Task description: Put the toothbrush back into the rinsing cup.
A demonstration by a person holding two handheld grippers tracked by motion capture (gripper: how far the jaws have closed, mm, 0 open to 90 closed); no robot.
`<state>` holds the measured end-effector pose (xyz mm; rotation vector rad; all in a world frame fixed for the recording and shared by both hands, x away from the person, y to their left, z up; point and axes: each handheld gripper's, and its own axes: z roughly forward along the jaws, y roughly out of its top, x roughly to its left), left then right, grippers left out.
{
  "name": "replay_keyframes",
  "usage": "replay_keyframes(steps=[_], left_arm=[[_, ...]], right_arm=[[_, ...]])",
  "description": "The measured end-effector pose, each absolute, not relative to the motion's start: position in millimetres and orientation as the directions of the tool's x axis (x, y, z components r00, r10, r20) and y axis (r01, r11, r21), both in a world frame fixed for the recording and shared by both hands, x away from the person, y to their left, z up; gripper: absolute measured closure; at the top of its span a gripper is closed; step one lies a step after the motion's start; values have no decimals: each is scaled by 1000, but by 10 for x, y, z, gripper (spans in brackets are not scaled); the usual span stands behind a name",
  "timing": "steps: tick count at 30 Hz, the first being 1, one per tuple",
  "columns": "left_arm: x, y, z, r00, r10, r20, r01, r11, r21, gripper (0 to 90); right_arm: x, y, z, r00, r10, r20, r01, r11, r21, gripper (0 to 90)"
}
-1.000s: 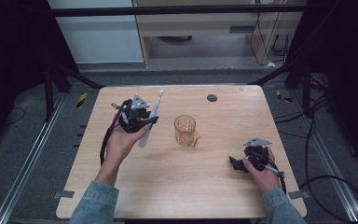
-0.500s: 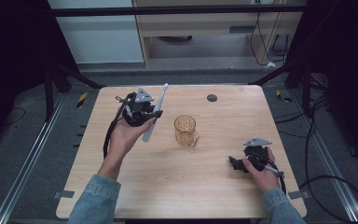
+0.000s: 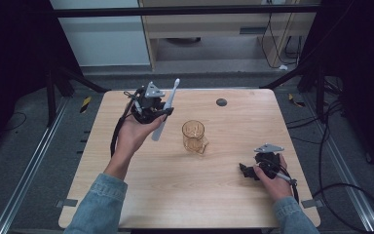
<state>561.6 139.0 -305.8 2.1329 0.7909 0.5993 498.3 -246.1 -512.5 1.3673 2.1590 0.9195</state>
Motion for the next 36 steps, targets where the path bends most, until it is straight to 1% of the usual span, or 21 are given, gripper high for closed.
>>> replay_keyframes(steps=[3, 7, 10, 16, 22, 36], left_arm=[[5646, 1368, -3005, 700, 697, 157, 334, -513, 791, 674], [5683, 1313, -2946, 709, 693, 132, 332, -493, 805, 674], [5714, 1222, -2890, 709, 687, 159, 318, -512, 798, 674], [5803, 1142, -2836, 705, 687, 175, 312, -522, 794, 674], [5880, 1164, -2838, 704, 697, 138, 327, -491, 808, 674], [5917, 1056, -2751, 716, 685, 134, 312, -486, 816, 674]], right_arm=[[4983, -2461, -5125, -426, 905, -3, 625, 297, 722, 3], [4983, -2461, -5126, -427, 904, -3, 624, 297, 722, 3], [4983, -2461, -5125, -426, 905, -3, 625, 297, 722, 3], [4983, -2461, -5125, -427, 904, -2, 624, 297, 722, 3], [4983, -2461, -5125, -426, 904, -4, 624, 298, 722, 3], [4982, -2460, -5124, -427, 904, -1, 625, 296, 722, 3]])
